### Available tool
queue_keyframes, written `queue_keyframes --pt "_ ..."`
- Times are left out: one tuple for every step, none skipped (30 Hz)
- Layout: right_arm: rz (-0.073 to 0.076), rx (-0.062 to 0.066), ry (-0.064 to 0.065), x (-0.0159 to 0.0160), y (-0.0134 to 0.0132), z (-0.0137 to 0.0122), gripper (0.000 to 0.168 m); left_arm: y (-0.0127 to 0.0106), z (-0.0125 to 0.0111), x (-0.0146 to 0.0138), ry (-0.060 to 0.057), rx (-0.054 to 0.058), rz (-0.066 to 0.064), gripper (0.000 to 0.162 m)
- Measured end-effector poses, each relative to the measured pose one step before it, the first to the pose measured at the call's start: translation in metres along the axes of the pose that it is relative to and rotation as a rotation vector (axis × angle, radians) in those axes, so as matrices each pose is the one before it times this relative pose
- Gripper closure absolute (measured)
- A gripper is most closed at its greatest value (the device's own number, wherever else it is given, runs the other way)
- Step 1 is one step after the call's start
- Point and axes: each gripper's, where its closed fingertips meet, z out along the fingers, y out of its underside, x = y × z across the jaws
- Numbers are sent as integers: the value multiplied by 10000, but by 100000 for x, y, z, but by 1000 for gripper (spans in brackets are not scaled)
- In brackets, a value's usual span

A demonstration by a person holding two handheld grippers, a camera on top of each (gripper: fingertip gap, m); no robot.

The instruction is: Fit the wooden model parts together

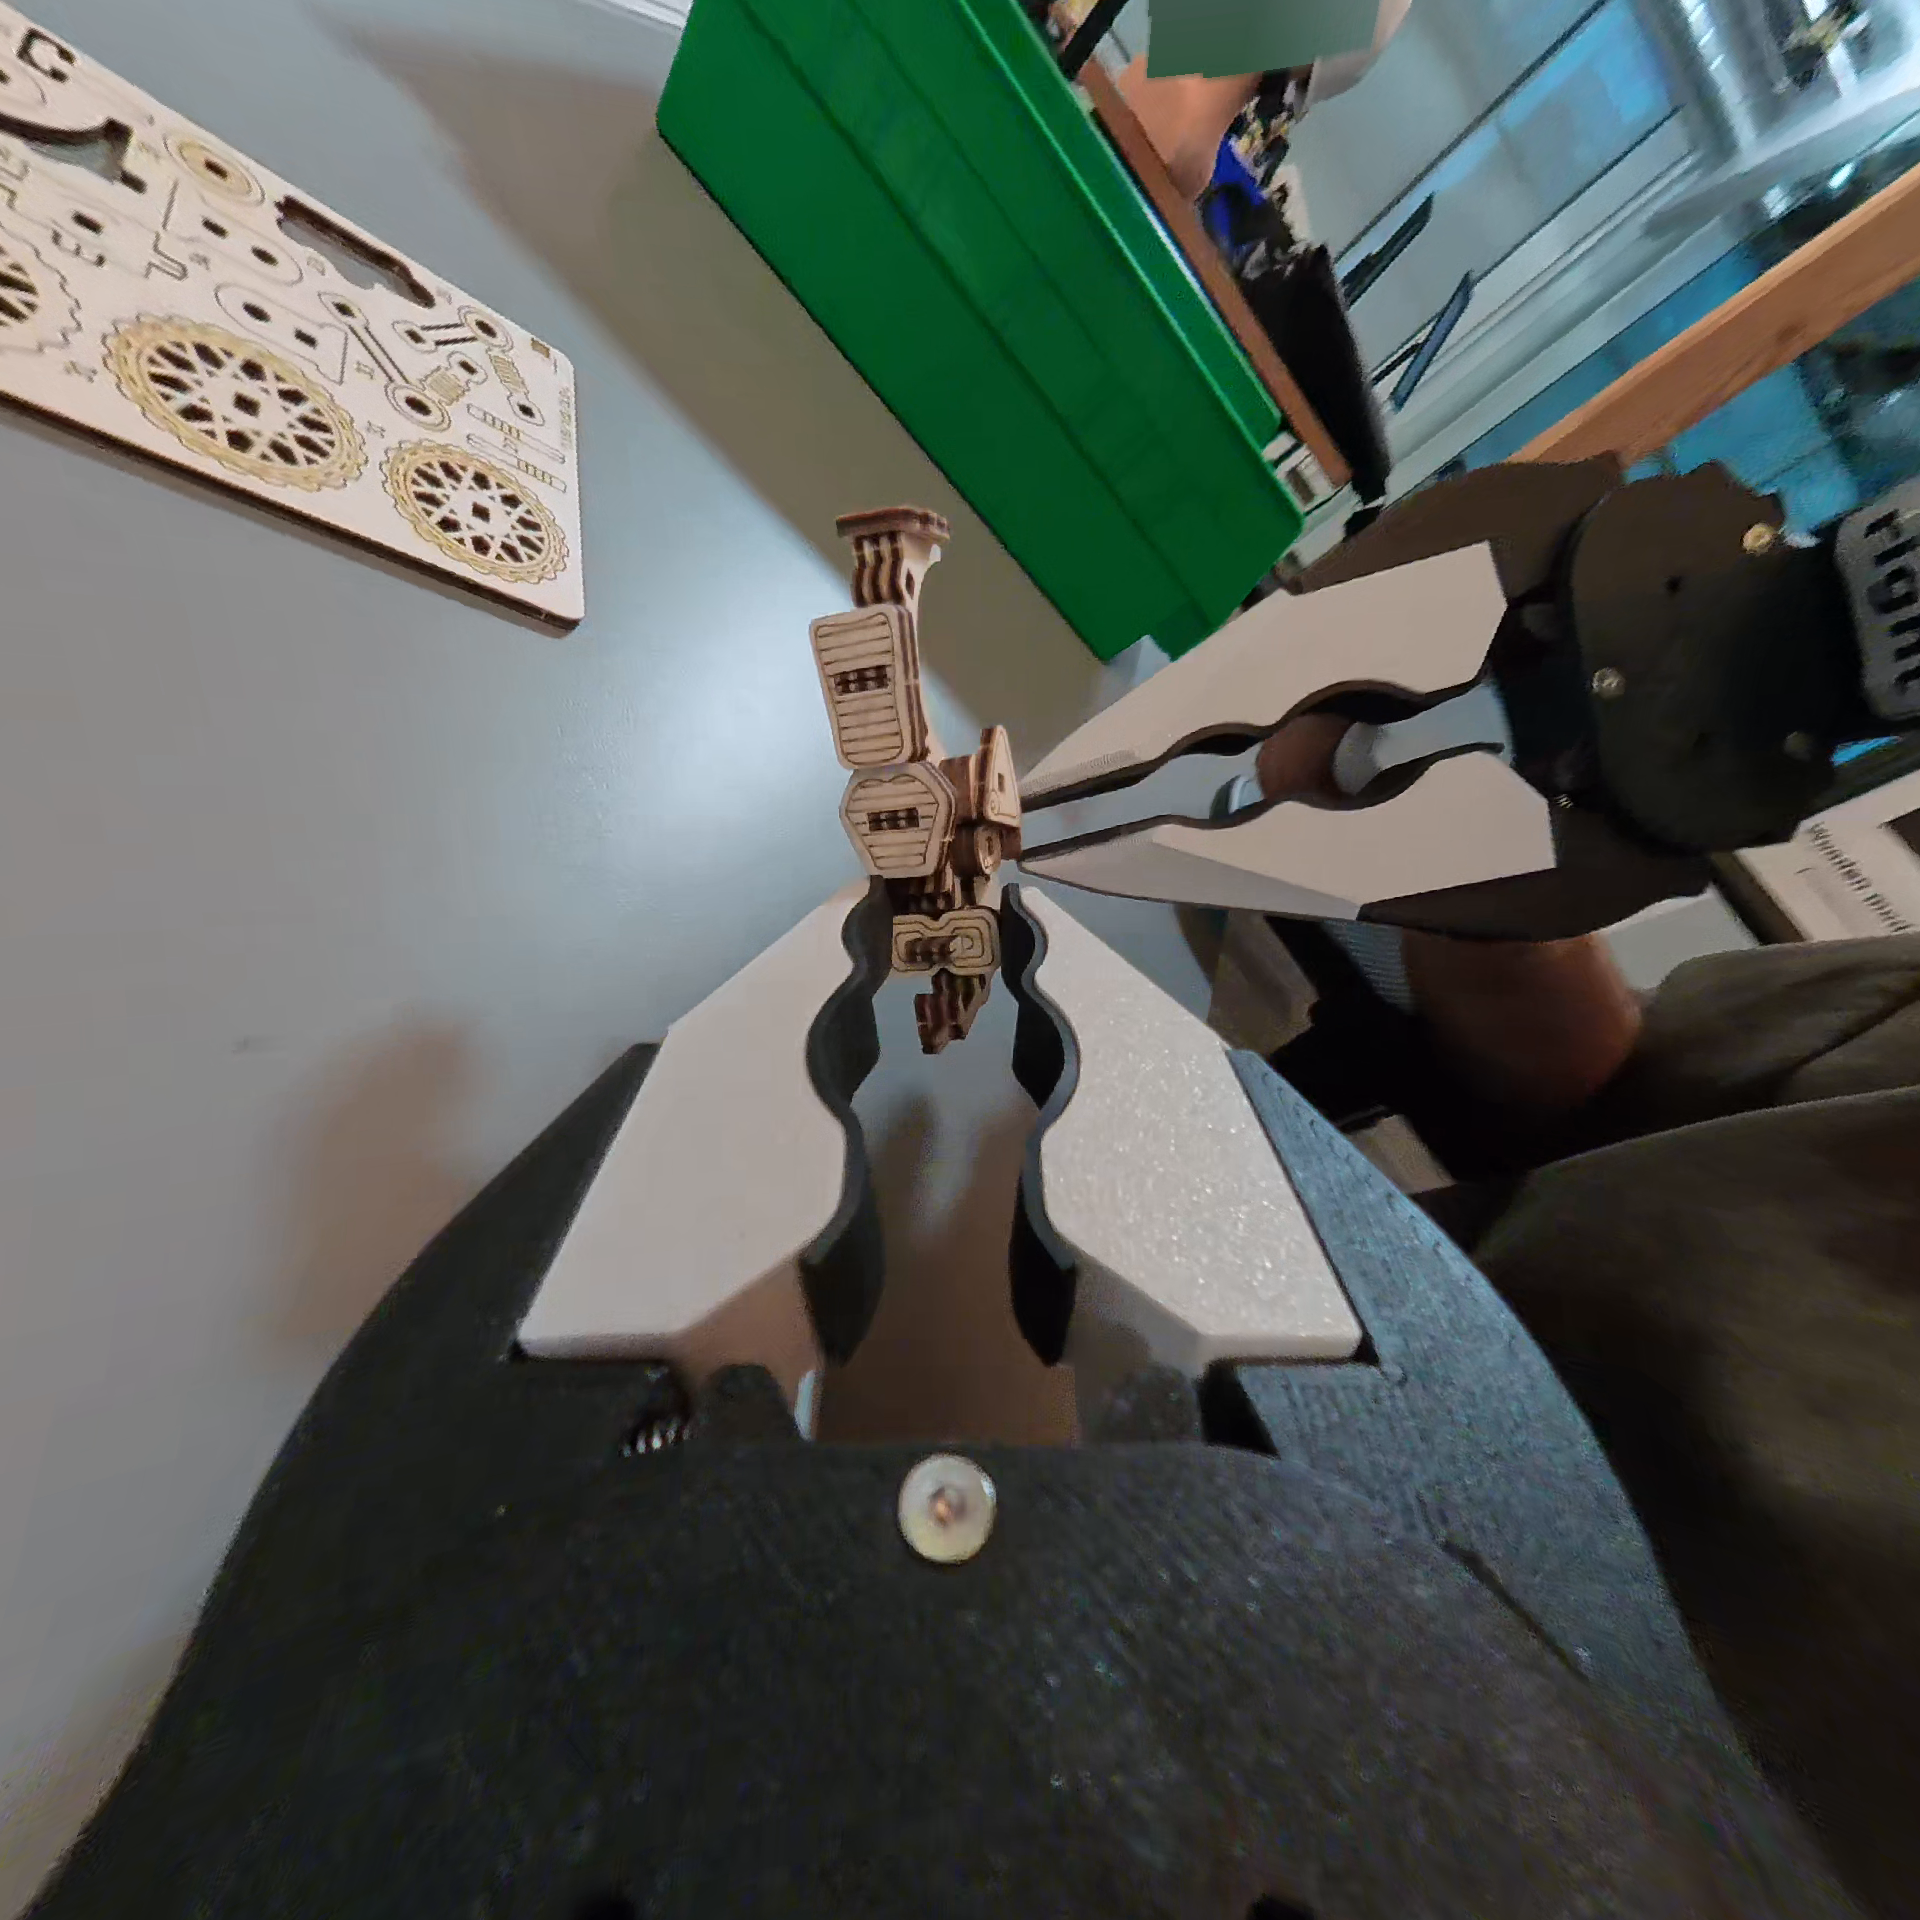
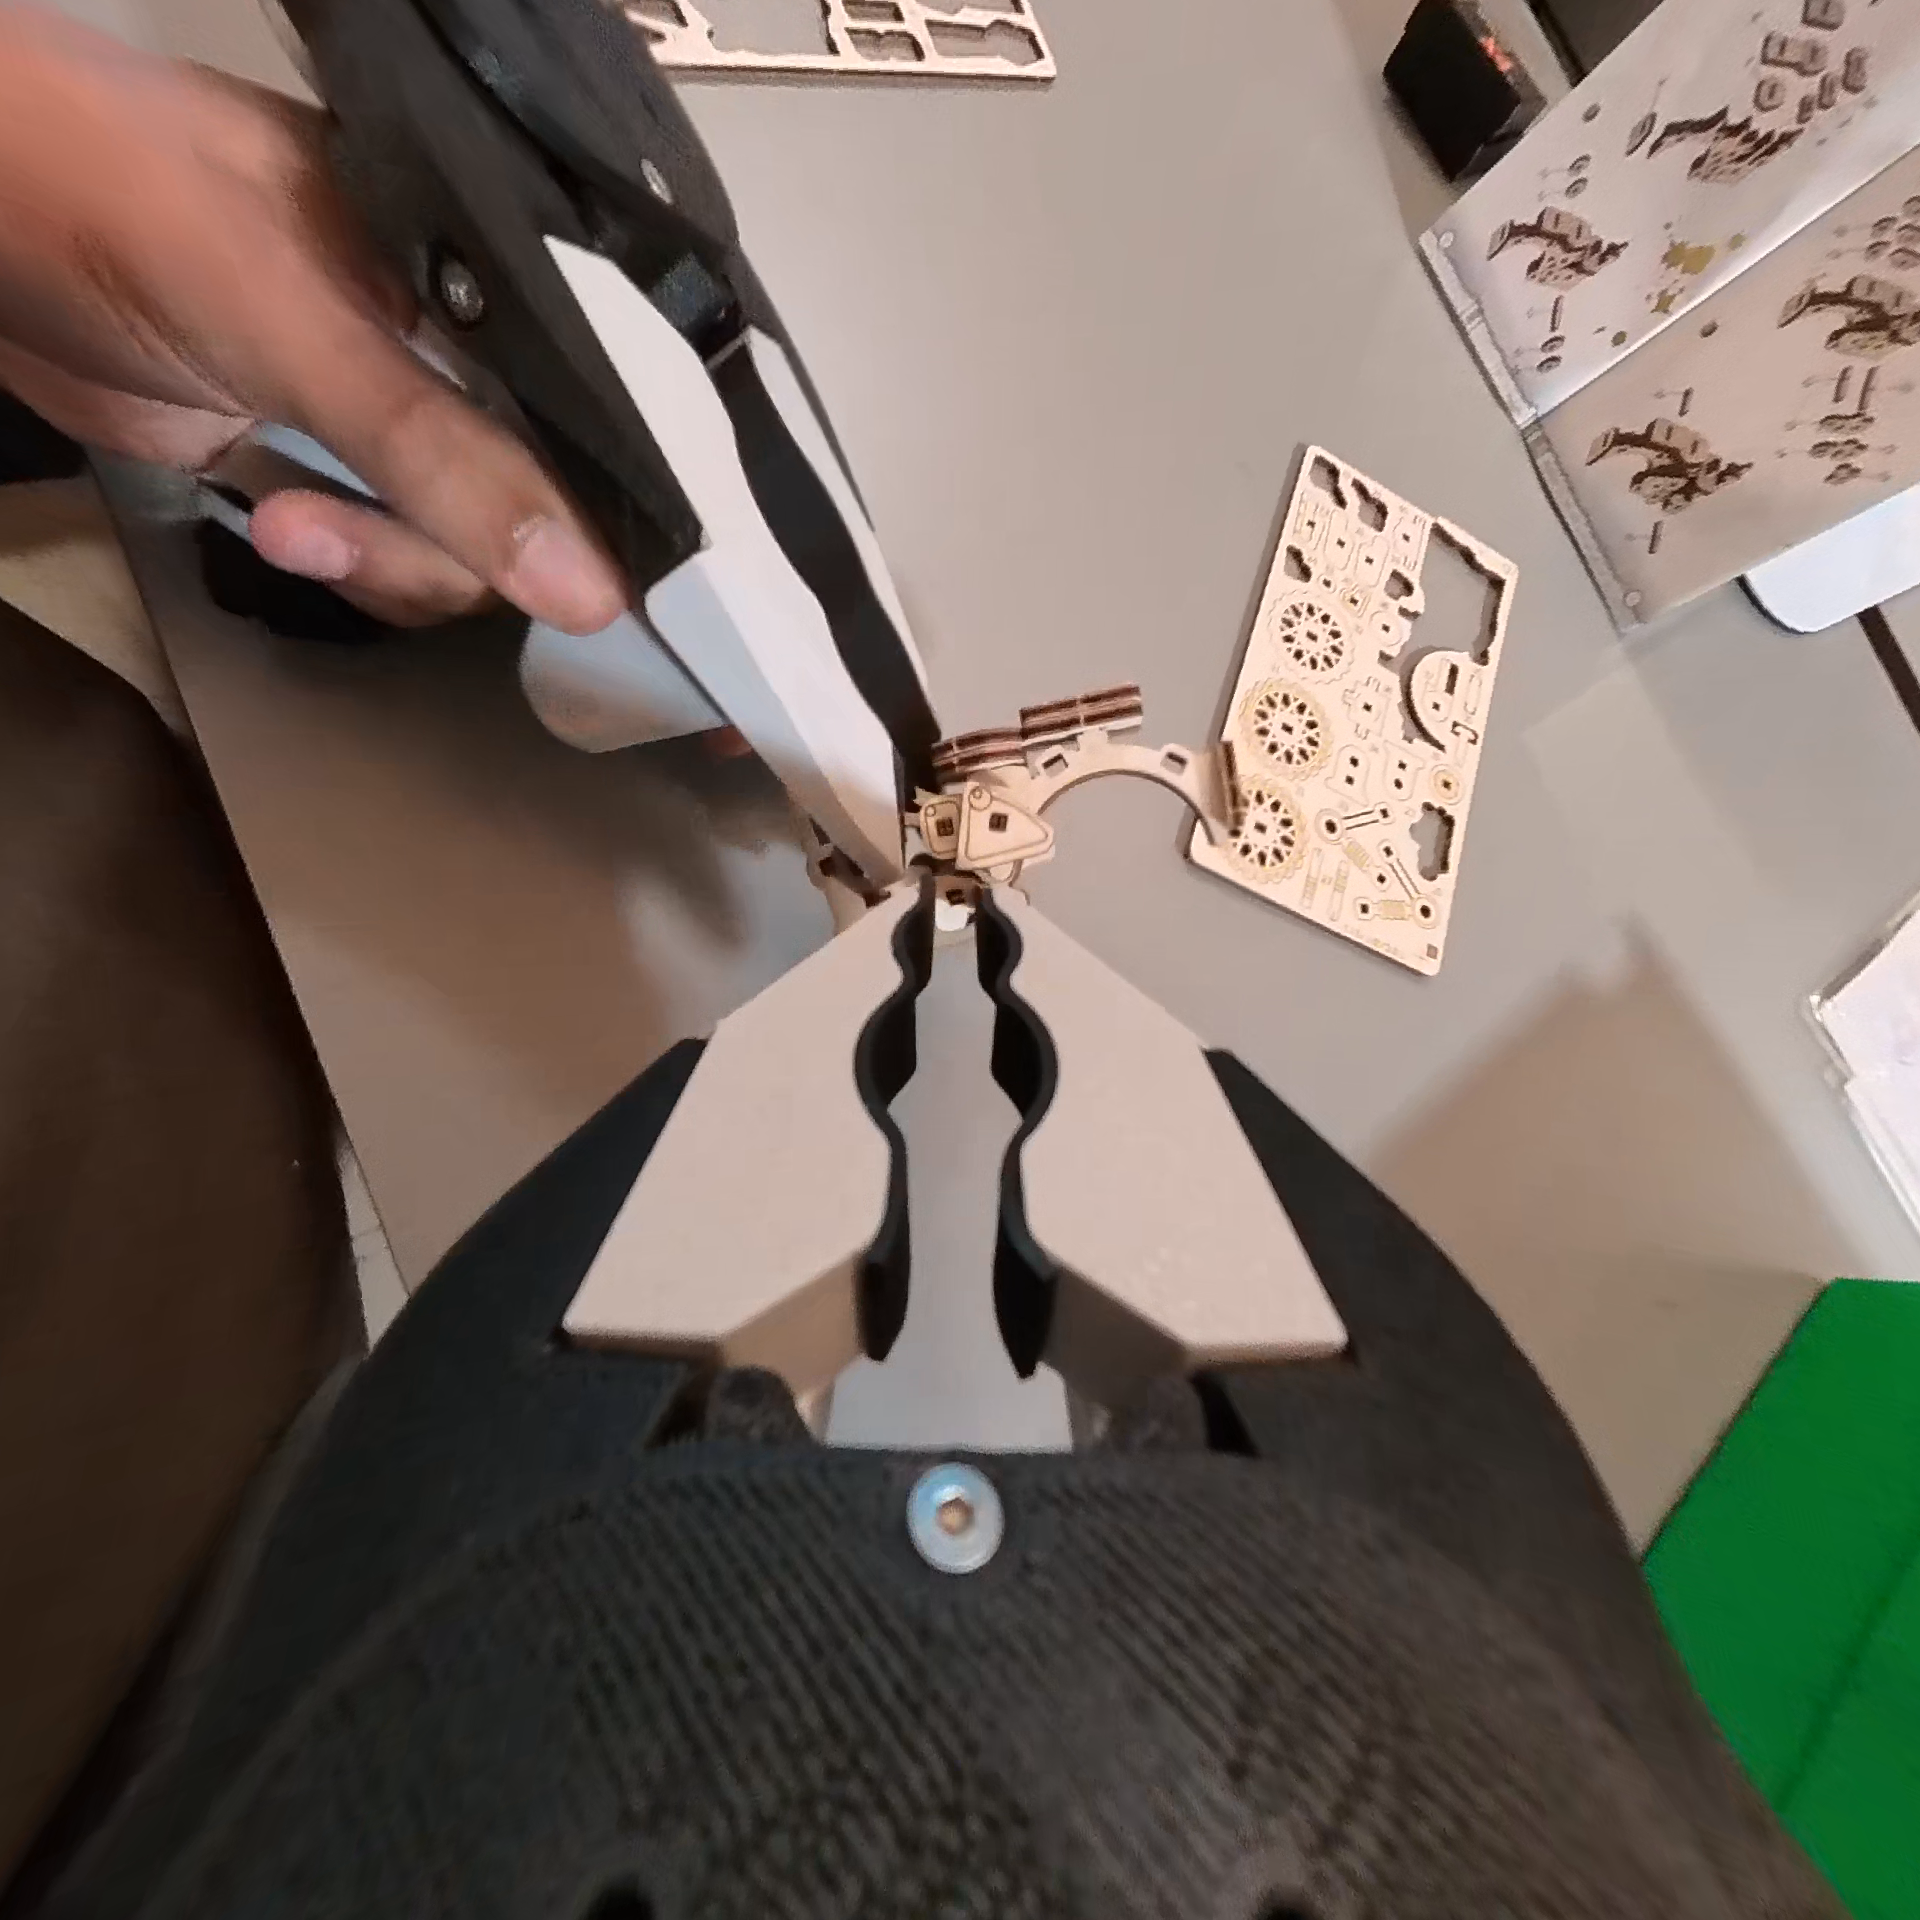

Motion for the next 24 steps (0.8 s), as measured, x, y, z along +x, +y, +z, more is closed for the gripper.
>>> queue_keyframes --pt "8 -100 14 -27 87 53 163 63 22 -73 -149 -64 217 143" --pt "-16 -78 40 -18 59 47 163 35 12 -48 -111 -42 166 143" --pt "-50 -44 75 40 27 20 164 13 -3 -39 -39 -24 66 143" --pt "-38 12 87 71 -54 -3 164 -48 -1 -3 49 20 -74 144" --pt "9 79 81 102 -141 -49 164 -130 -38 14 147 69 -248 144" --pt "51 150 74 136 -226 -71 164 -208 -65 58 253 101 -424 144" --pt "78 197 51 139 -261 -80 163 -240 -97 97 318 137 -499 144" --pt "99 186 15 117 -212 -64 162 -189 -88 84 288 127 -463 144" --pt "91 134 3 124 -110 -36 162 -83 -52 47 211 81 -359 144" --pt "80 91 39 204 -10 -27 161 -7 -36 6 127 60 -217 144" --pt "94 91 27 220 -14 -55 157 -48 -30 17 95 72 -139 144" --pt "155 151 -67 118 -108 -75 155 -78 -23 65 105 60 -119 144" --pt "251 230 -136 53 -240 -121 153 -97 -30 47 79 50 -87 144" --pt "331 278 -134 101 -300 -144 151 -168 -57 96 104 93 -59 144" --pt "378 283 -126 133 -280 -153 150 -212 -78 155 153 118 -75 144" --pt "394 266 -197 68 -223 -155 145 -161 -61 107 132 94 -121 144" --pt "468 270 -187 125 -176 -136 144 -160 -64 164 184 104 -131 144" --pt "580 222 -145 240 -76 -104 146 -188 -44 303 287 128 -159 145" --pt "644 143 -218 187 38 -65 147 -165 -20 298 283 122 -216 145" --pt "671 119 -315 82 39 -60 148 -119 -13 196 207 96 -191 144" --pt "680 148 -398 -21 -12 -71 149 -52 10 228 220 71 -122 144" --pt "673 170 -444 -104 -58 -89 150 -37 8 187 170 59 -100 145" --pt "626 199 -511 -214 -107 -116 149 -43 24 177 144 48 -74 144" --pt "628 229 -491 -220 -155 -113 150 -1 35 171 122 17 -34 145"
